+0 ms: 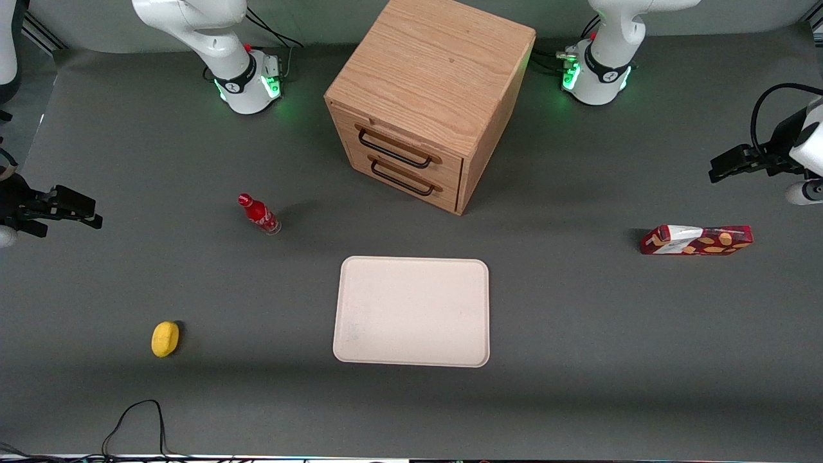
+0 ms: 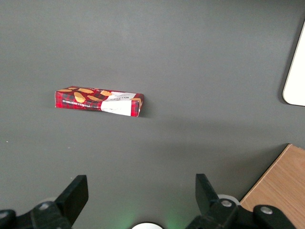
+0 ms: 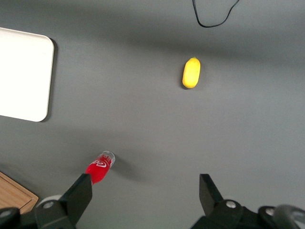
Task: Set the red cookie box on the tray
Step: 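Move the left gripper toward the red tartan cookie box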
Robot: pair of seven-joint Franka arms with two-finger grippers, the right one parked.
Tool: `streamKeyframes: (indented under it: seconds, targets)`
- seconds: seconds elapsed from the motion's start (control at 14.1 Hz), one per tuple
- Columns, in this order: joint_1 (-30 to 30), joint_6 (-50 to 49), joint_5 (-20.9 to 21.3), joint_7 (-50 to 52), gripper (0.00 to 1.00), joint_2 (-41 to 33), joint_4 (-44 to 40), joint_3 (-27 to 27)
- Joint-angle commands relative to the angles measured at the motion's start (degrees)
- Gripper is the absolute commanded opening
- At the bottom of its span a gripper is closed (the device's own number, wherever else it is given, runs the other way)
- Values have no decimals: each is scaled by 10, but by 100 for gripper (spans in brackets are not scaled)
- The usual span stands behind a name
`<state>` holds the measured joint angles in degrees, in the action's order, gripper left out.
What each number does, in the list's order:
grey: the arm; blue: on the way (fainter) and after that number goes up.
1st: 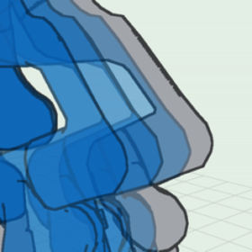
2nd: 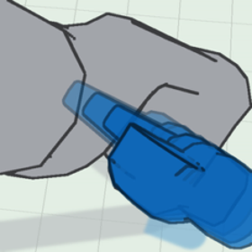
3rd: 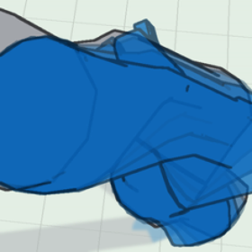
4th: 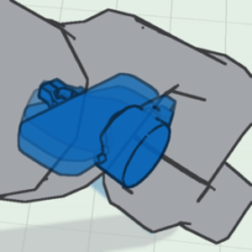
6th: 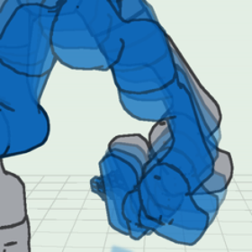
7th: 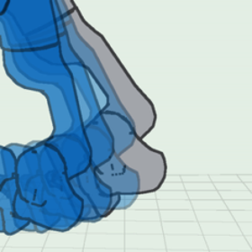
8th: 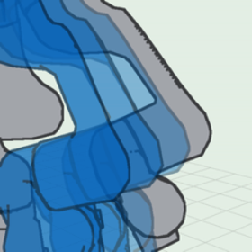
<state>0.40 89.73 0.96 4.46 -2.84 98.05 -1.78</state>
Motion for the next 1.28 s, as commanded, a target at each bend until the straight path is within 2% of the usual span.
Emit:
streamKeyframes:
  seconds: [0.0, 0.85, 0.92, 0.99, 1.21]
  targets:
    - [-2, -22, 2, 10, 100, 7, -24, 5]
    - [-16, -30, 16, -8, 100, 8, -22, -2]
    - [-16, -29, 24, -22, 100, 9, -18, -2]
    - [-15, -30, 55, -30, 100, 7, -11, -1]
    - [-16, -25, 68, -84, 100, 9, -9, -2]
